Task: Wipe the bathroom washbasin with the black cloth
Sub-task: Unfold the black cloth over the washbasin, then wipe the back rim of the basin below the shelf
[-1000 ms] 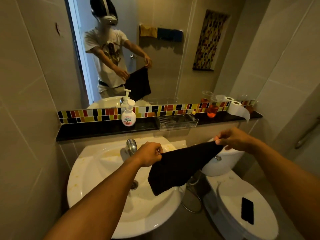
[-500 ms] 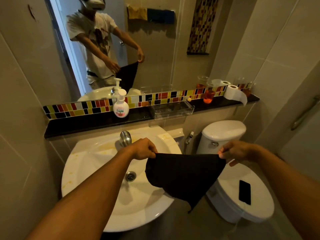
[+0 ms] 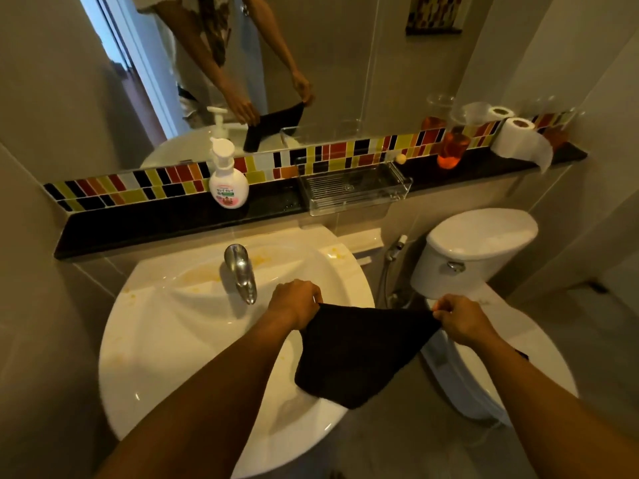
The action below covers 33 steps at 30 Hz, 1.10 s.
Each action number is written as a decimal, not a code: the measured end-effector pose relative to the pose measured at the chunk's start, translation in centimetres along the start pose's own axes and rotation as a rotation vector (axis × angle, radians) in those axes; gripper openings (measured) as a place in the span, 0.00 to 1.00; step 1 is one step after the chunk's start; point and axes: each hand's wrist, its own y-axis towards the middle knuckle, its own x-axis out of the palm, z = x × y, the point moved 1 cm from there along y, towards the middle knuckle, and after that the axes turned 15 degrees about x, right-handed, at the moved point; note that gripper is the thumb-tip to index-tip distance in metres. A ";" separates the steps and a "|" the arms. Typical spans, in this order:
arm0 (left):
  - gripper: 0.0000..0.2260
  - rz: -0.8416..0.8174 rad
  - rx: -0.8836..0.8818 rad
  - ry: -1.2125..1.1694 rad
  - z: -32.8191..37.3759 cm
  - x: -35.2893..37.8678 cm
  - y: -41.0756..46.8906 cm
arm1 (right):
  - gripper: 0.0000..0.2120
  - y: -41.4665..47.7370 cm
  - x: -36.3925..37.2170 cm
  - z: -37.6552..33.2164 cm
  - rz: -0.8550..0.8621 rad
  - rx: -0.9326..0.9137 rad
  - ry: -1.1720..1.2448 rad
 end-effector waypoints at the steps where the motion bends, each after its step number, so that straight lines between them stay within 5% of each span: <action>1: 0.09 -0.001 -0.010 0.007 -0.2 0.5 0.6 | 0.07 0.9 0.4 -0.2 0.005 0.008 0.010; 5: 0.08 -0.019 -0.046 0.035 -1.1 2.1 1.9 | 0.05 3.2 2.2 -1.1 0.014 0.003 0.061; 9: 0.12 0.024 -0.058 0.068 -2.2 2.9 2.5 | 0.13 4.4 5.1 -2.5 -0.049 -0.057 -0.006; 15: 0.15 0.320 -0.014 0.249 -3.2 0.5 2.3 | 0.29 -0.1 13.3 -4.3 -0.123 -0.148 -0.178; 22: 0.23 0.253 -0.362 0.420 -7.4 -2.1 1.3 | 0.37 -2.3 20.1 -1.7 0.036 -0.234 -0.341; 30: 0.33 0.225 -0.463 0.089 -8.9 -2.5 2.5 | 0.33 0.2 18.8 -1.1 0.218 -0.259 -0.344; 33: 0.28 0.326 -0.456 0.057 -8.0 -3.1 3.1 | 0.32 1.8 17.7 -1.5 0.279 -0.270 -0.314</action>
